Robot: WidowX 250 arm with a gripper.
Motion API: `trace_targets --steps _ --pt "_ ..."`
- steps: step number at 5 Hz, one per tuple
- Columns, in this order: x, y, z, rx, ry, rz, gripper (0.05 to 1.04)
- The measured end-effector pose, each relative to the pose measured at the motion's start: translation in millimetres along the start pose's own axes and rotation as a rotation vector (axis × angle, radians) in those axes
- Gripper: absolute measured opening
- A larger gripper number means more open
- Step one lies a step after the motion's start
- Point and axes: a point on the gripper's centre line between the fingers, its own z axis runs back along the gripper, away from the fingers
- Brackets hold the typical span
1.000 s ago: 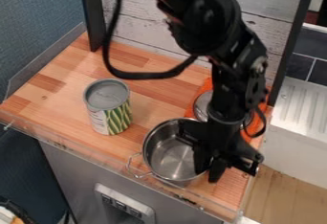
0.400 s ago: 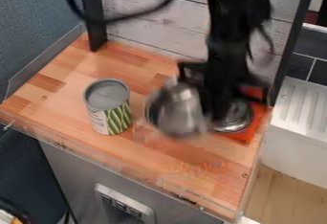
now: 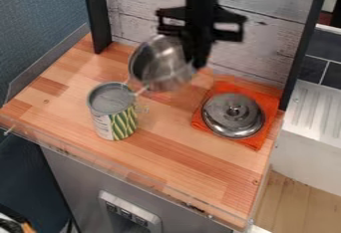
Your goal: Drops the silver pot
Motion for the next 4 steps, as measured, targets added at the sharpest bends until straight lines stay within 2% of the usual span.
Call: trace_targets --steps 1,3,4 --pt "26 33 -10 0.029 0.013 0.1 0.071" --pt "36 71 -43 0.09 0.062 0.17 0.071" --pt "42 86 -61 0.125 0.054 0.201 0.071"
